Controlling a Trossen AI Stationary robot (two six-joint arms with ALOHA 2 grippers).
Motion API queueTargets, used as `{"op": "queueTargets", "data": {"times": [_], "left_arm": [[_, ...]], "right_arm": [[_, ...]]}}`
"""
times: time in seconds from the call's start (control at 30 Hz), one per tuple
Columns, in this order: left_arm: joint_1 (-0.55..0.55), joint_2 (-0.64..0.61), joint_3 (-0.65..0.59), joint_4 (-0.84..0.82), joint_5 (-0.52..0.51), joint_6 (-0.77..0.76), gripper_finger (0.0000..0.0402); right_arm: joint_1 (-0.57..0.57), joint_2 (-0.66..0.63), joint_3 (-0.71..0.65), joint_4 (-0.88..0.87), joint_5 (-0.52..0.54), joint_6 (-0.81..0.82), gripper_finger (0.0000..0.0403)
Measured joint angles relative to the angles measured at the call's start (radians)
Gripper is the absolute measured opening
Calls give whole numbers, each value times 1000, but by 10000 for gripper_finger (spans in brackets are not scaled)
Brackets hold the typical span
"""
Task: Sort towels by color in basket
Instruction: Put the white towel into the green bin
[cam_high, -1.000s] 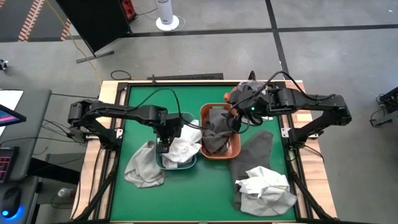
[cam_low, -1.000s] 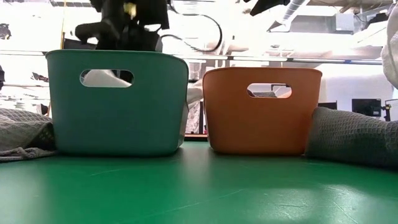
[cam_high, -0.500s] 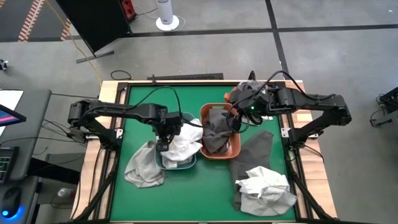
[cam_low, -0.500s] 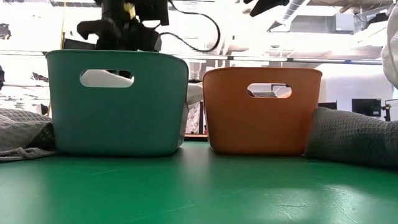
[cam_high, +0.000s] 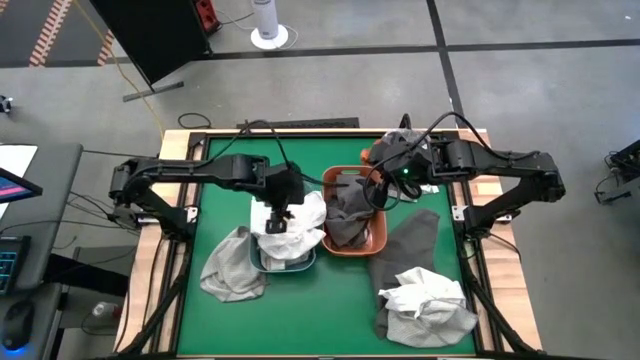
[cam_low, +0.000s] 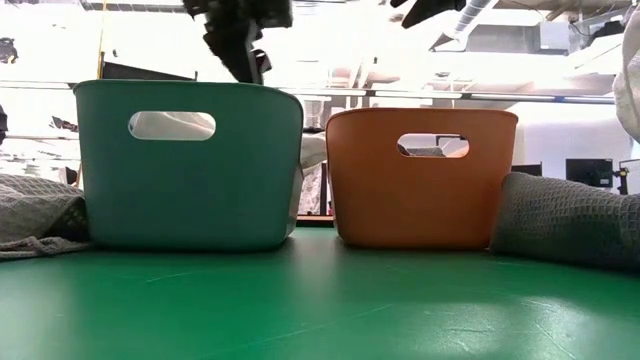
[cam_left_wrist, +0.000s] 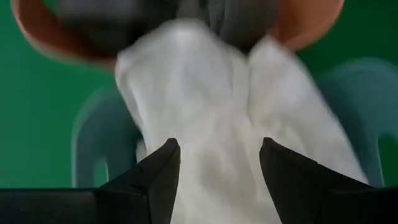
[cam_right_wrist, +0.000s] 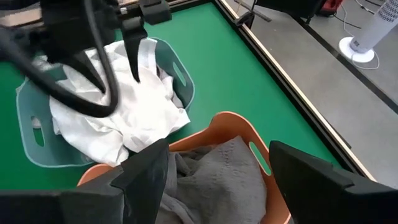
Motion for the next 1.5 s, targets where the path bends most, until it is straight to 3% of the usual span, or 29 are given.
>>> {"op": "queueTargets", "data": {"times": [0.17, 0.37, 0.7, 0.93, 1.13, 1.5], "left_arm": [[7, 54, -1, 150, -86, -44, 209], [8, 108, -1, 236, -119, 178, 209], [74, 198, 0, 300, -26, 267, 185], [90, 244, -1, 287, -8, 339, 133], [87, 251, -1, 291, -8, 366, 13], [87, 155, -1, 265, -12, 297, 1]], "right_arm": [[8, -1, 0, -10, 0, 35, 306], [19, -5, -2, -44, -1, 53, 306], [54, -39, -1, -136, 2, 141, 306], [80, -63, 0, -156, 5, 188, 306], [82, -67, 0, -160, 5, 211, 306], [78, -67, 0, -166, 8, 194, 306]]}}
